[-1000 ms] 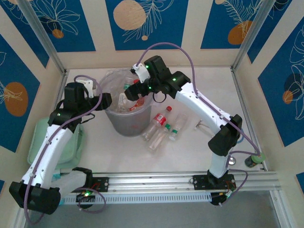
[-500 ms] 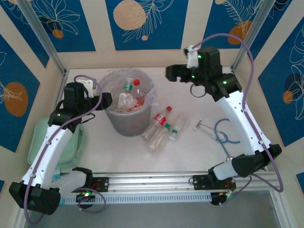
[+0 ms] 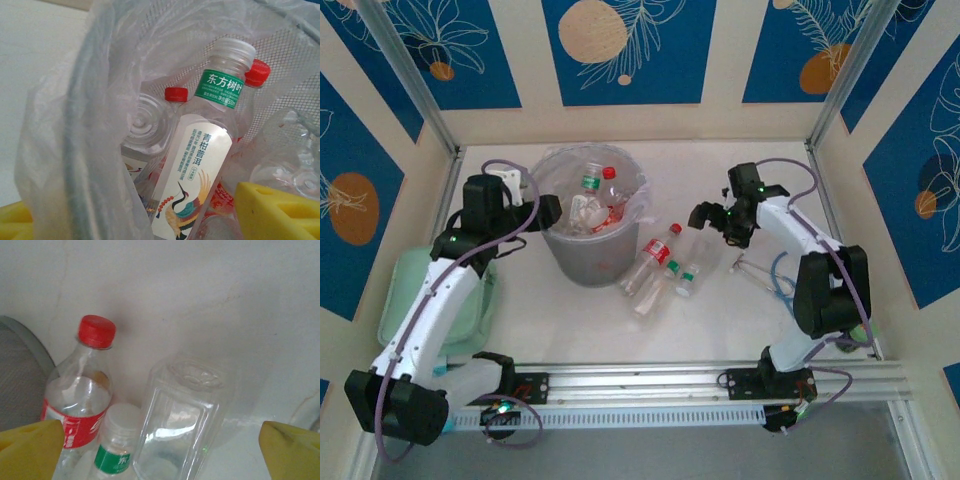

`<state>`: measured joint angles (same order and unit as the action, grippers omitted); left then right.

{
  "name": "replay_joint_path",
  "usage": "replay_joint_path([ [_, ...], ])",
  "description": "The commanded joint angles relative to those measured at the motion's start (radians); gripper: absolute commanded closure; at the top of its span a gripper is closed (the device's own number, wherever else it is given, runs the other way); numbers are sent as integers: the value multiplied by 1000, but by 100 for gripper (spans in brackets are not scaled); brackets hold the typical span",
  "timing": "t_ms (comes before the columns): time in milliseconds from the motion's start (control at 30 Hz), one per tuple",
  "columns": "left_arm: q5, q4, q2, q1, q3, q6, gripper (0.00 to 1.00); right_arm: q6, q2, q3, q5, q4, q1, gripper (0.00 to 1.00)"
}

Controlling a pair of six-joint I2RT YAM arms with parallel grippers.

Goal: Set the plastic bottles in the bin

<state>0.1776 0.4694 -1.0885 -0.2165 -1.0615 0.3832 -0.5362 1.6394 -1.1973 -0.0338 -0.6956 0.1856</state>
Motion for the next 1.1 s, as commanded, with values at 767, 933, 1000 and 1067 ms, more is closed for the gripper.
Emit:
replay_joint_path([
  [767,80,-69,-31,-23,-21,38,24,12,83,30,-62,13,-12,44],
  [933,69,-54,-60,-23,-25,50,23,41,-7,28,-50,-14,-22,56],
  [1000,69,-64,-59,-23,-18,57,23,53,-34,18,-51,-37,-25,56],
  [1067,61,-73,-53,-23,-11,61,23,69,-63,1,-57,-70,-32,56],
])
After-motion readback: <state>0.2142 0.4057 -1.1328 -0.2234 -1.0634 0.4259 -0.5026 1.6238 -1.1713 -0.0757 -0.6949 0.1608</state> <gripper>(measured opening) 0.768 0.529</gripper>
